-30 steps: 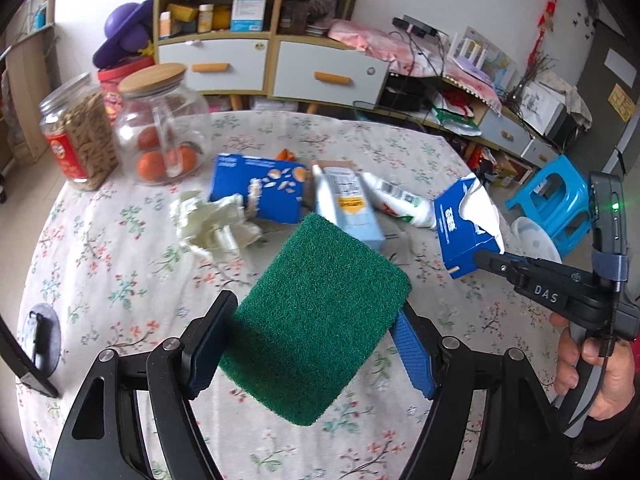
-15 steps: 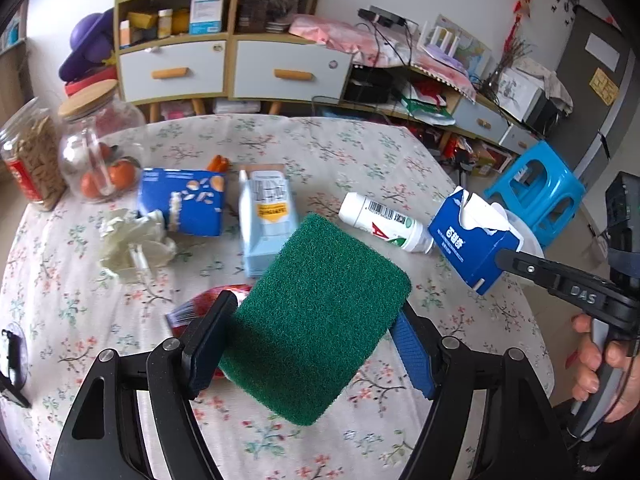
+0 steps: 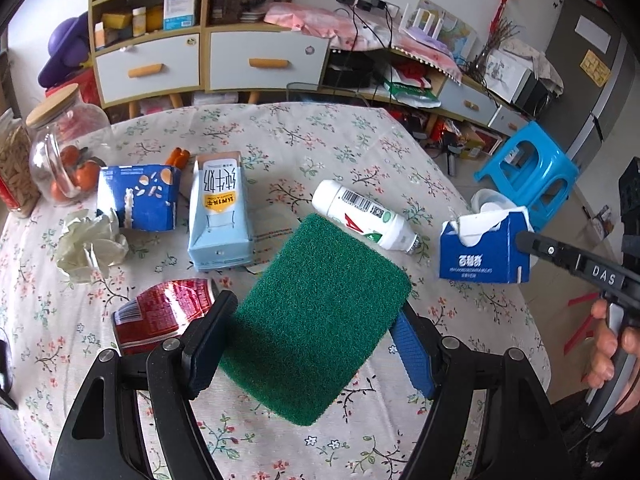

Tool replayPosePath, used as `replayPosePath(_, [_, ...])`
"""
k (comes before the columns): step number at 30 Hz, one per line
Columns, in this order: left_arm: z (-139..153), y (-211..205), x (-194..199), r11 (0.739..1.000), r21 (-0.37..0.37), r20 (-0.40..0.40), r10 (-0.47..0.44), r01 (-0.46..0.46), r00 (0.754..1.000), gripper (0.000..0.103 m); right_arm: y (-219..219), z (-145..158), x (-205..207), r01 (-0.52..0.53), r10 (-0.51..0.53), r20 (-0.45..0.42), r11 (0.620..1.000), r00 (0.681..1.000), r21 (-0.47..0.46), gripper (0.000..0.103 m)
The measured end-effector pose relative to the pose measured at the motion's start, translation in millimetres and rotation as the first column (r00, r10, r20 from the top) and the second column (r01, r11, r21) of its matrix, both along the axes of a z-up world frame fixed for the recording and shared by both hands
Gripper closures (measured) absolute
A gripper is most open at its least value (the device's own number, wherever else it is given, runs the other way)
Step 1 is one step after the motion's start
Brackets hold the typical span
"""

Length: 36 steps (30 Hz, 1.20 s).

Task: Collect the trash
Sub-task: 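Grasp the blue tissue box with the right tool while the left tool holds the sponge, then carry the tissue box and sponge to the white bin and release both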

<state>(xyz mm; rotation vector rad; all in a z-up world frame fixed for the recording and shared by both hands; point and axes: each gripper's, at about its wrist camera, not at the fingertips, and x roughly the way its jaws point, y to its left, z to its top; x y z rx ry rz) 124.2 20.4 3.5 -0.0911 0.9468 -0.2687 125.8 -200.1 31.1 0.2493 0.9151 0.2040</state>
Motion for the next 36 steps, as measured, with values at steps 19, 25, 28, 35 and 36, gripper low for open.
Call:
replayPosePath(19, [-2,3,1,1.000,0.004,-0.010,0.006,-0.006,1.000,0.025,-14,-12,12,0.030,-0.032,-0.053,0.999,0.998,-0.028,0.084])
replayPosePath(25, [1,3,-1,1.000,-0.004,0.001,0.007,-0.007,1.000,0.025,-18,-4,7,0.051,-0.052,-0.010,0.998,0.999,-0.040,0.090])
replayPosePath(28, [2,1,-2,1.000,-0.004,0.004,0.009,-0.009,1.000,0.025,-34,4,5,0.093,-0.092,0.018,0.995,0.996,-0.029,0.090])
replayPosePath(35, [4,-11,-1,1.000,0.011,0.009,-0.002,0.002,1.000,0.025,-94,19,0,0.244,-0.242,0.049,0.969,0.969,-0.035,0.090])
replayPosePath(36, [4,-16,1,1.000,0.018,0.010,-0.006,0.006,1.000,0.025,-103,20,0,0.266,-0.264,0.049,0.963,0.963,-0.039,0.090])
